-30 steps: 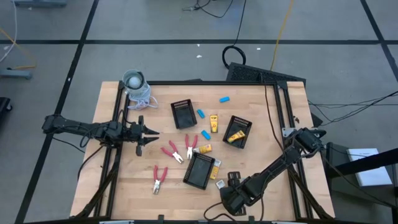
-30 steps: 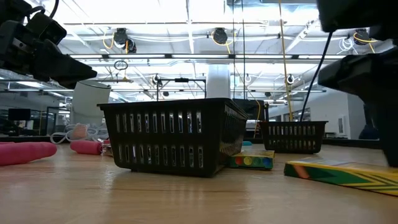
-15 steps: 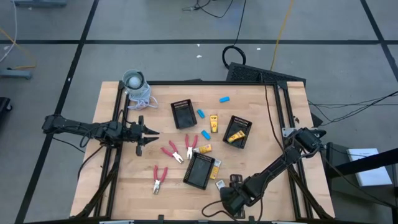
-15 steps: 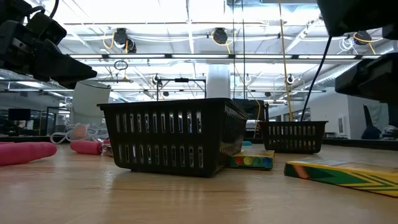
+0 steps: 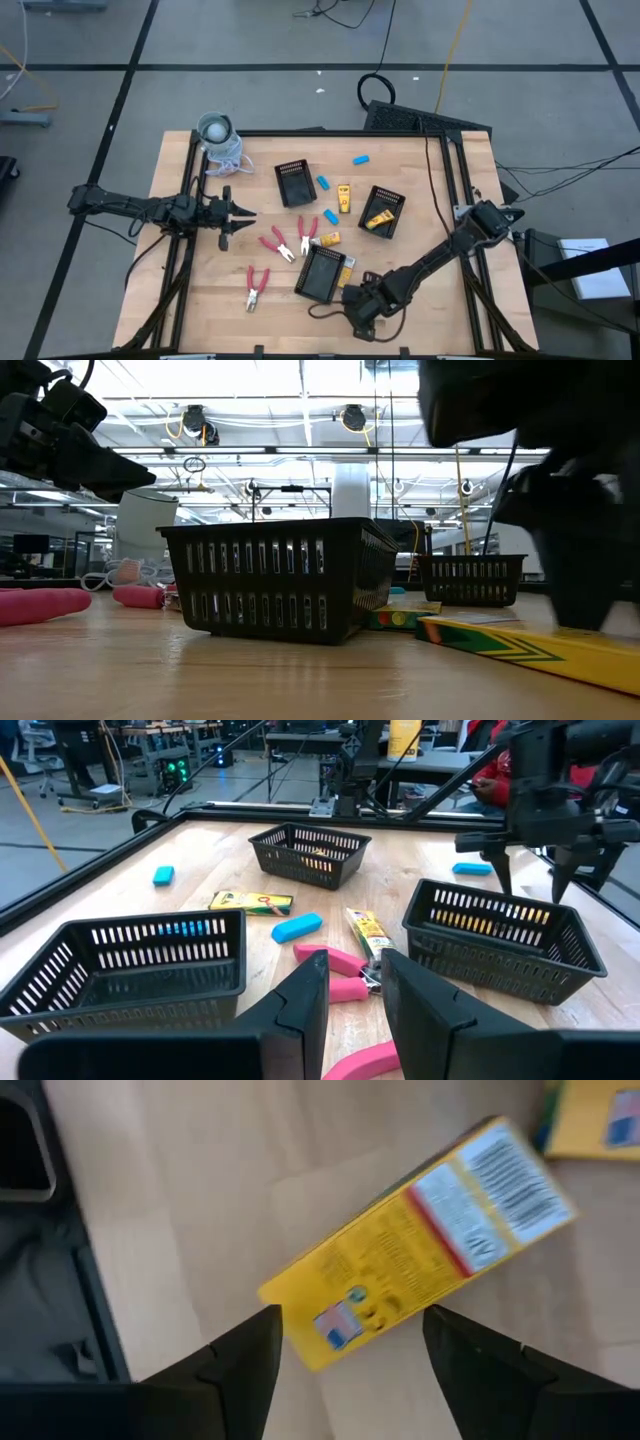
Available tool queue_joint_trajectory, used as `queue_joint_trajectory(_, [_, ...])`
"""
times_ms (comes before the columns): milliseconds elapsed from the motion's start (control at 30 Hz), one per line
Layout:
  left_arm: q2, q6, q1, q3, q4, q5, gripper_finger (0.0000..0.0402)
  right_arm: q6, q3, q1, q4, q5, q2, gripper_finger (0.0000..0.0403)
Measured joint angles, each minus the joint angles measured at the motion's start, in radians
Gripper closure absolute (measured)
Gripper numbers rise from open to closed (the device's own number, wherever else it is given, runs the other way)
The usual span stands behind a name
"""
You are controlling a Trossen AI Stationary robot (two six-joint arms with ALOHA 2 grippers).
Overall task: Pick & Place School Supplies
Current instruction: Put the yellow crayon box into the right black basket, then move the crayon to the centre of the table
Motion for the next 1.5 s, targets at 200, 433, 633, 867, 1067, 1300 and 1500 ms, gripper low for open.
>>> queue_joint_trajectory(200, [0.0, 0.002, 0.0, 0.0, 0.0, 0.0, 0.0304, 0.011, 0.0, -0.006, -0.013, 0.003, 0.0, 0.0189])
queue_joint_trajectory(433, [0.0, 0.002, 0.0, 0.0, 0.0, 0.0, 0.0304, 0.01, 0.0, -0.006, -0.017, 0.008, 0.0, 0.0254])
queue_joint_trajectory(633, [0.0, 0.002, 0.0, 0.0, 0.0, 0.0, 0.0304, -0.014, 0.0, -0.006, -0.016, 0.03, 0.0, 0.0345])
queue_joint_trajectory(867, [0.0, 0.002, 0.0, 0.0, 0.0, 0.0, 0.0304, -0.041, 0.0, -0.007, -0.028, 0.03, -0.001, 0.04])
queue_joint_trajectory(1067, [0.0, 0.002, 0.0, 0.0, 0.0, -0.005, 0.0304, -0.042, -0.002, -0.01, -0.142, 0.024, -0.001, 0.0402])
queue_joint_trajectory(1300, [0.0, 0.004, 0.0, 0.0, 0.0, -0.007, 0.0304, -0.112, -0.001, -0.01, 0.006, -0.102, -0.001, 0.0385])
queue_joint_trajectory(1500, [0.0, 0.014, 0.0, 0.0, 0.0, -0.002, 0.0304, -0.153, 0.0, -0.025, 0.063, -0.211, -0.001, 0.0329])
